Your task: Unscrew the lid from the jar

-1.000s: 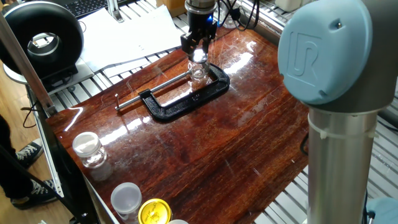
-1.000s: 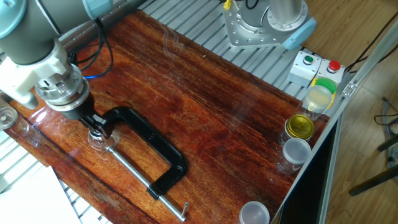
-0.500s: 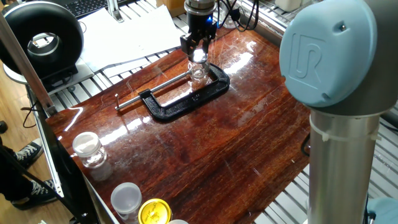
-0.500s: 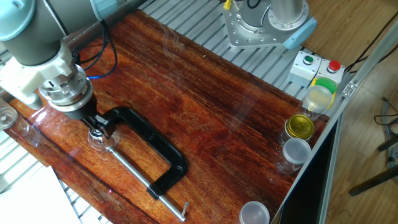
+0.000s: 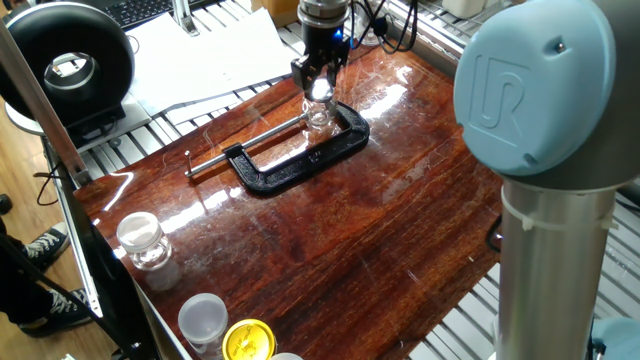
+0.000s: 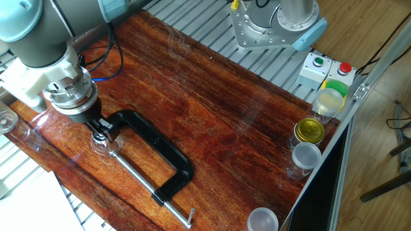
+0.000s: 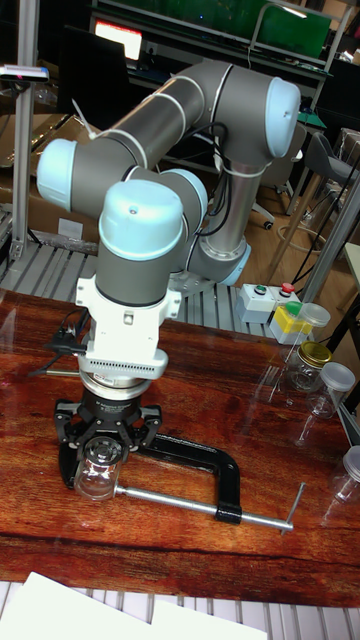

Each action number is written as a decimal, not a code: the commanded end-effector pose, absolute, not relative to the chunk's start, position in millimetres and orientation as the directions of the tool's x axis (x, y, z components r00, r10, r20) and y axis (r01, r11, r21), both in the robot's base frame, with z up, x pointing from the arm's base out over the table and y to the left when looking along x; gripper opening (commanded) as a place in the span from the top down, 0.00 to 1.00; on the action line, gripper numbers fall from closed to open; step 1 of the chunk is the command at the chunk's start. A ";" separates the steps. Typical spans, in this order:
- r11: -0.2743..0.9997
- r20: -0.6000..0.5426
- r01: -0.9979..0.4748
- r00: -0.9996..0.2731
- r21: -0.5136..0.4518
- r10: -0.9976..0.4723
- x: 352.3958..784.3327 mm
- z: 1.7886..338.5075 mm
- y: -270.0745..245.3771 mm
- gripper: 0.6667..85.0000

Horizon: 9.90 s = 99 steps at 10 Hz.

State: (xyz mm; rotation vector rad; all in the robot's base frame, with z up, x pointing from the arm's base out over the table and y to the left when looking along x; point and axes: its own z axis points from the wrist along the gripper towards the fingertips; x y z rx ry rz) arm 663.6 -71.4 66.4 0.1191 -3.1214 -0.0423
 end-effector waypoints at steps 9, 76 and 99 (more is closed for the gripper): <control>0.992 -0.005 -0.114 -0.993 0.054 -0.114 665.2 69.1 -59.6 0.50; 0.968 -0.067 -0.239 -0.970 0.076 -0.235 654.7 58.2 -51.4 0.23; 0.996 -0.060 -0.087 -0.995 0.033 -0.085 672.0 60.7 -68.8 0.29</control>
